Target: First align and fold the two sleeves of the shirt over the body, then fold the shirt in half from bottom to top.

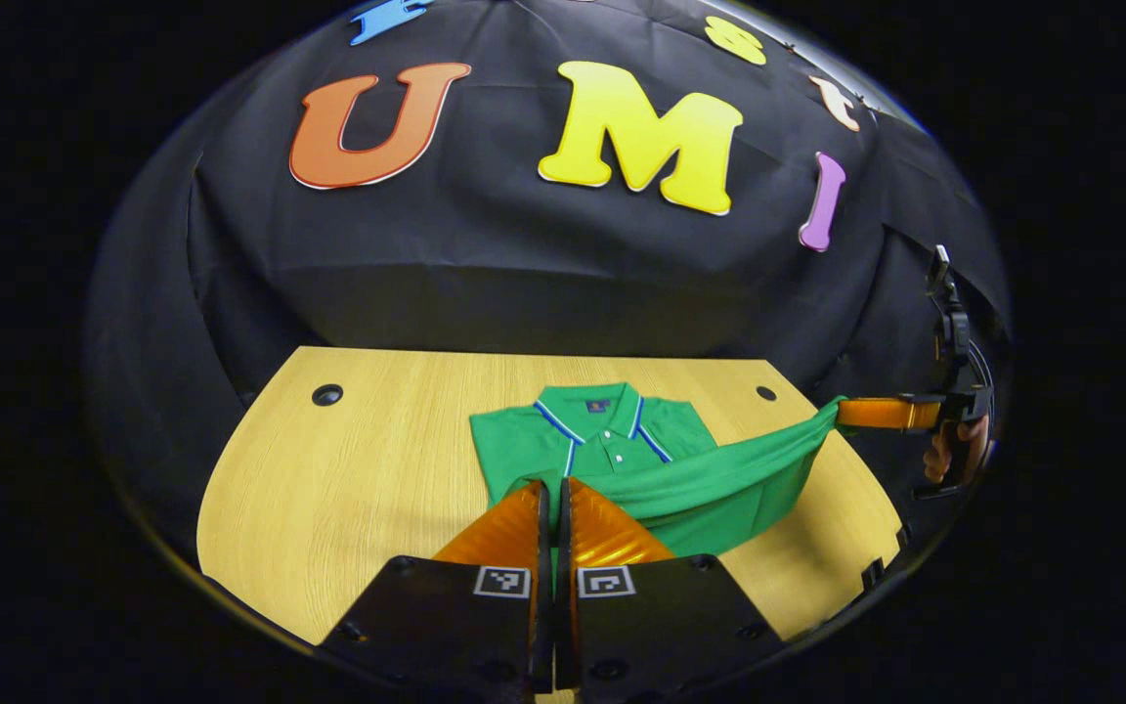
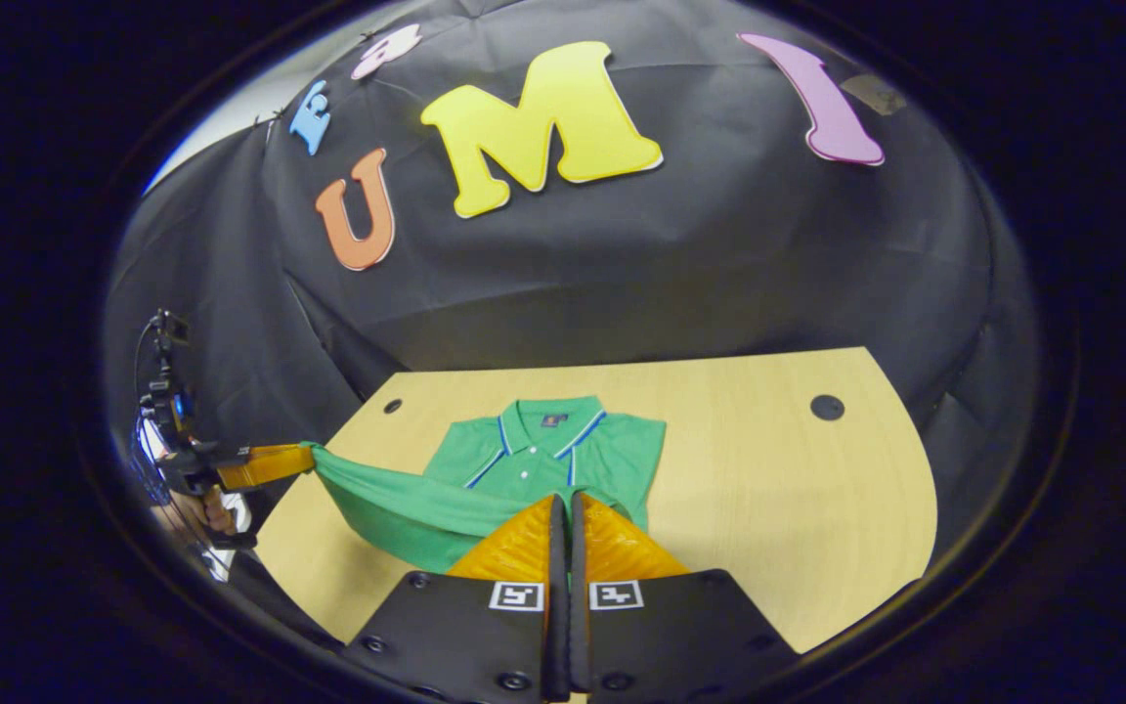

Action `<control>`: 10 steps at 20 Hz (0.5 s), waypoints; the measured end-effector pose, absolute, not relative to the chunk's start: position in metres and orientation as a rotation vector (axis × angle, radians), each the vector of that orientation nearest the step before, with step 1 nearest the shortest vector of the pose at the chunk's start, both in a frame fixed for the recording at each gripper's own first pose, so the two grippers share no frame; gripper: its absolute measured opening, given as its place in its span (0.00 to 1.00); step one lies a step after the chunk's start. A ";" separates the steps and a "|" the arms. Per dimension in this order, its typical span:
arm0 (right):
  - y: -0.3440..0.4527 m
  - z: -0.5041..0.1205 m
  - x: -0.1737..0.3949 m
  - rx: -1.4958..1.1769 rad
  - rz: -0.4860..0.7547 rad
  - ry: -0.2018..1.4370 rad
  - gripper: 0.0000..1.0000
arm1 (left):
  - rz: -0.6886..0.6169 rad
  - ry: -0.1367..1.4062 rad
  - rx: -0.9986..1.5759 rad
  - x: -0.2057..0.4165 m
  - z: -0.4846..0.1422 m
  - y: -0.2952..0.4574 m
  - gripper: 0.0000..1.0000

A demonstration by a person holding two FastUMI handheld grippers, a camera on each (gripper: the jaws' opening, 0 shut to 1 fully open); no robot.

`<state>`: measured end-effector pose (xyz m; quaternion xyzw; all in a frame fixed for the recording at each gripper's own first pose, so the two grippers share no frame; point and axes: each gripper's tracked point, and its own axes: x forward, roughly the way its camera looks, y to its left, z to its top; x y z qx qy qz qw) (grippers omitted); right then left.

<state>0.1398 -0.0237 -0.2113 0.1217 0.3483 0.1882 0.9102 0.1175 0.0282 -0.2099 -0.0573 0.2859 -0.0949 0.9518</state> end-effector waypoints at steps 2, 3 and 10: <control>-0.018 -0.214 0.169 0.253 0.378 0.704 0.00 | -0.177 0.563 -0.135 0.150 -0.211 0.029 0.04; -0.017 -0.219 0.186 0.259 0.365 0.703 0.02 | -0.168 0.555 -0.142 0.166 -0.212 0.030 0.04; -0.006 -0.255 0.282 0.230 0.274 0.665 0.02 | -0.076 0.527 -0.192 0.270 -0.246 0.035 0.04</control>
